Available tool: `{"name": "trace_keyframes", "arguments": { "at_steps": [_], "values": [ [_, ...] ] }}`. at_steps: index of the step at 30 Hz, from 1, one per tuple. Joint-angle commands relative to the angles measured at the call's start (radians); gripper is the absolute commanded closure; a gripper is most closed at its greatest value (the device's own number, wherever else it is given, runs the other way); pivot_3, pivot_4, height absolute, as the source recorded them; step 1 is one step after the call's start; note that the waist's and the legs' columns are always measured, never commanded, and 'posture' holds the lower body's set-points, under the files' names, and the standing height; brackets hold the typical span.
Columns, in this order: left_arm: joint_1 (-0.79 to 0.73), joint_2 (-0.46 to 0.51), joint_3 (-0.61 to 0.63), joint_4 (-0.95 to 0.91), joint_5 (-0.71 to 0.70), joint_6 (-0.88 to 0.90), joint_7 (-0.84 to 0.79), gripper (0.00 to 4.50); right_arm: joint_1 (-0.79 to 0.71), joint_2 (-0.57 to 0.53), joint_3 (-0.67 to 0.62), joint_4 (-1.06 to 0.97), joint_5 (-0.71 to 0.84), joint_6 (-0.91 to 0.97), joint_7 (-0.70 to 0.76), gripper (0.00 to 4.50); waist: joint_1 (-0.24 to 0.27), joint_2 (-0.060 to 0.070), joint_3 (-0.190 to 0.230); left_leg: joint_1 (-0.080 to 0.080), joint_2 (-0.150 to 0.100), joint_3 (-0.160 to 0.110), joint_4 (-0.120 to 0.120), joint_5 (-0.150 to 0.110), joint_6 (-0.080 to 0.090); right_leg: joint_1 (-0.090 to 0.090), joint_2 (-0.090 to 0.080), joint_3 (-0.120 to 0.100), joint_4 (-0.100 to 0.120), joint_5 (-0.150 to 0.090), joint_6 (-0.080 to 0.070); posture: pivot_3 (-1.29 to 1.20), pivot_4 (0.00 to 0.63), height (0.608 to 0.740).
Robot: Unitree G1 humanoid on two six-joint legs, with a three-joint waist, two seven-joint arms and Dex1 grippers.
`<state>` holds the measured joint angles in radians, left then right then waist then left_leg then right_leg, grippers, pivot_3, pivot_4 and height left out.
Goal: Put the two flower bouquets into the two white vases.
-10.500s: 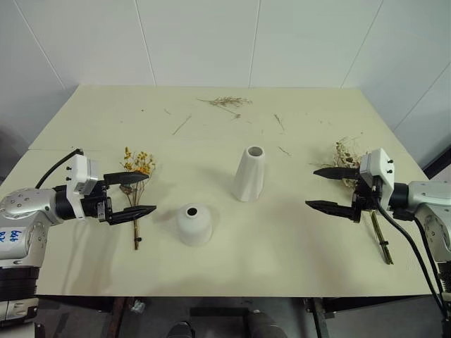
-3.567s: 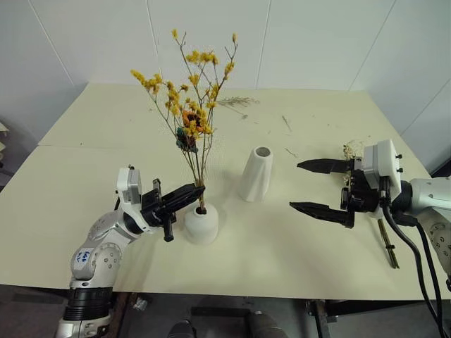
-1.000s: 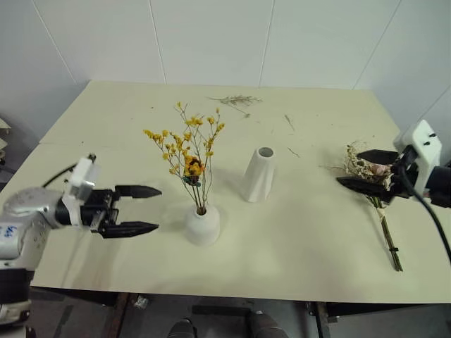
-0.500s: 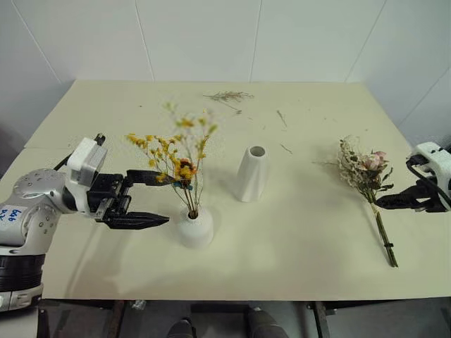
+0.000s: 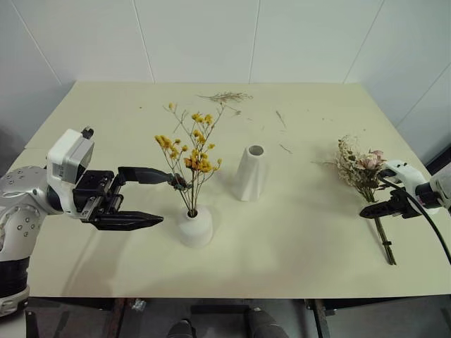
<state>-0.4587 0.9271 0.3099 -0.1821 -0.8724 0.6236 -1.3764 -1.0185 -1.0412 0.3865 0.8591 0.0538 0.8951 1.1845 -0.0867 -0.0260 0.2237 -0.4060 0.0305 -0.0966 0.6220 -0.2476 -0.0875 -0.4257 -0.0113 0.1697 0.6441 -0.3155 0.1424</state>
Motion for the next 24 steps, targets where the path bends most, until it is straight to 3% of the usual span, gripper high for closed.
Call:
{"name": "trace_keyframes", "arguments": {
  "at_steps": [1, 9, 14, 19, 24],
  "values": [
    [0.008, 0.021, 0.065, -0.013, -0.013, -0.015, 0.019, 0.21, -0.008, 0.014, -0.017, 0.078, -0.049, -0.041, 0.005, 1.67, 0.001, 0.000, 0.000, 0.000, 0.000, 0.000, 0.001, 0.000, 0.000, 0.000, 0.000, 0.000, 0.001, 0.000, 0.000, 0.00, 0.150, 0.740],
    [0.024, 0.040, 0.086, 0.031, 0.012, -0.034, 0.011, 0.21, -0.005, 0.048, -0.100, 0.084, -0.046, -0.077, 0.031, 4.36, -0.005, 0.000, 0.000, 0.002, 0.000, -0.001, 0.006, 0.000, 0.000, 0.003, 0.001, 0.000, 0.003, 0.001, 0.001, 0.00, 0.150, 0.740],
    [0.000, 0.041, 0.071, 0.101, 0.050, -0.068, 0.003, 0.21, 0.035, 0.056, -0.261, -0.094, 0.077, -0.156, 0.096, 4.48, -0.024, 0.000, 0.000, 0.002, 0.000, -0.001, 0.006, 0.000, 0.000, 0.003, 0.001, 0.000, 0.005, 0.001, 0.001, 0.00, 0.150, 0.740],
    [-0.032, 0.045, 0.057, 0.263, 0.129, -0.150, -0.024, 0.21, 0.085, 0.179, -0.613, -0.350, 0.309, -0.369, -0.024, 4.48, -0.040, 0.000, 0.000, 0.003, 0.000, -0.002, 0.007, 0.001, 0.001, 0.003, 0.002, 0.000, 0.009, 0.001, 0.001, 0.00, 0.150, 0.740],
    [-0.076, 0.028, 0.030, 0.335, 0.158, -0.191, -0.042, 0.21, 0.122, 0.279, -0.746, -0.515, 0.410, -0.414, -0.154, 4.48, -0.026, 0.000, 0.000, 0.003, 0.000, -0.004, 0.007, 0.001, 0.000, 0.003, 0.002, -0.001, 0.010, 0.001, 0.001, 0.00, 0.150, 0.740]
  ]
}}
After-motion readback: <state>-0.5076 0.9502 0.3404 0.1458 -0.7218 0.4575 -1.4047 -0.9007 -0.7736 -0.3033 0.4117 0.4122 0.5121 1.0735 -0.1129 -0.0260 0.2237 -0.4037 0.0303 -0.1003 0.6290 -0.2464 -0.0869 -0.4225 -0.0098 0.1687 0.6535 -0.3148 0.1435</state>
